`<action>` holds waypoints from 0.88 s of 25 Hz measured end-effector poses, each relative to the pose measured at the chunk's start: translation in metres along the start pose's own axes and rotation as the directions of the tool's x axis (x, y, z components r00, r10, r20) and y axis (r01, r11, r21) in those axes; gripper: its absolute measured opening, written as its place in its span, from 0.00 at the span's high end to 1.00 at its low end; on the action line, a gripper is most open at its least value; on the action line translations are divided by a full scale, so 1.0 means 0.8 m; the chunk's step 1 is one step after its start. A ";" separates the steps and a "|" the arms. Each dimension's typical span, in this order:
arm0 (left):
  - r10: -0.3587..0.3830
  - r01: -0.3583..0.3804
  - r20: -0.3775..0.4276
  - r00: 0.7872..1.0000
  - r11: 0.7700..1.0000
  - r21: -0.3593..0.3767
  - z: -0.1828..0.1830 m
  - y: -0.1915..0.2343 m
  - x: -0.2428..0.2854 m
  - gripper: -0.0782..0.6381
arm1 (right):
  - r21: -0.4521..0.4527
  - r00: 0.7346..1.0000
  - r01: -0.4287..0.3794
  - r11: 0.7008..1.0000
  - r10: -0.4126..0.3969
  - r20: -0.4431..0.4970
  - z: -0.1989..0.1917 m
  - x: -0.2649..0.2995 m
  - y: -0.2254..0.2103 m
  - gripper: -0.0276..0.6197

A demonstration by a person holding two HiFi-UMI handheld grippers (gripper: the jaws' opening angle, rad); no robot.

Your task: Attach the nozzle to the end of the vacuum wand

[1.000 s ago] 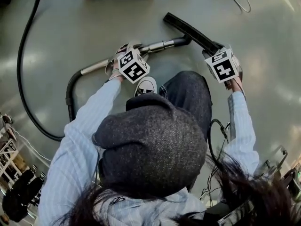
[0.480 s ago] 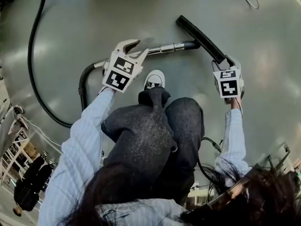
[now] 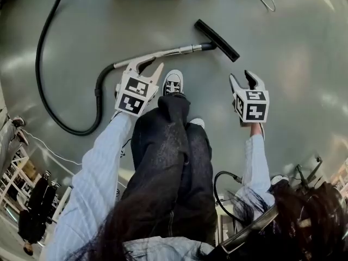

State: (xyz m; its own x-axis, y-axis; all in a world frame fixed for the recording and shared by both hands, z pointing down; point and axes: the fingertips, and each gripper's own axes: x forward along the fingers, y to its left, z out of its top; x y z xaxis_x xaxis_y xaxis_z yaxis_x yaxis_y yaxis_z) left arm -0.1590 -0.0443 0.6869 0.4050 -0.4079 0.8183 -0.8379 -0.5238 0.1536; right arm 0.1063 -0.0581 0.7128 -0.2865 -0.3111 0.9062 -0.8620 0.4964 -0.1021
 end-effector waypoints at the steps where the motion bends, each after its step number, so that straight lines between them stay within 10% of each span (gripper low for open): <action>1: -0.002 0.002 0.005 1.000 1.000 -0.007 0.006 -0.012 -0.019 0.78 | 0.007 1.000 -0.007 1.000 0.007 0.017 0.008 -0.026 0.012 0.61; 9: -0.012 0.012 0.028 1.000 1.000 -0.018 0.060 -0.108 -0.191 0.85 | 0.054 0.988 -0.130 0.990 0.125 0.088 0.055 -0.234 0.108 0.61; 22: -0.007 0.091 0.239 0.971 0.936 -0.341 0.146 -0.264 -0.482 0.87 | 0.076 0.955 -0.245 0.967 0.227 0.192 0.072 -0.541 0.245 0.82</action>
State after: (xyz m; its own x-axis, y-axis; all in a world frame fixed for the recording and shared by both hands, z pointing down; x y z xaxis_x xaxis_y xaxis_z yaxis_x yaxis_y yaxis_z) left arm -0.0955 0.1365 0.2741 0.4866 -0.5711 0.6611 -0.8720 -0.2720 0.4069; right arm 0.0373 0.1275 0.2771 -0.5495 -0.3397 0.7633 -0.7946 0.4947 -0.3518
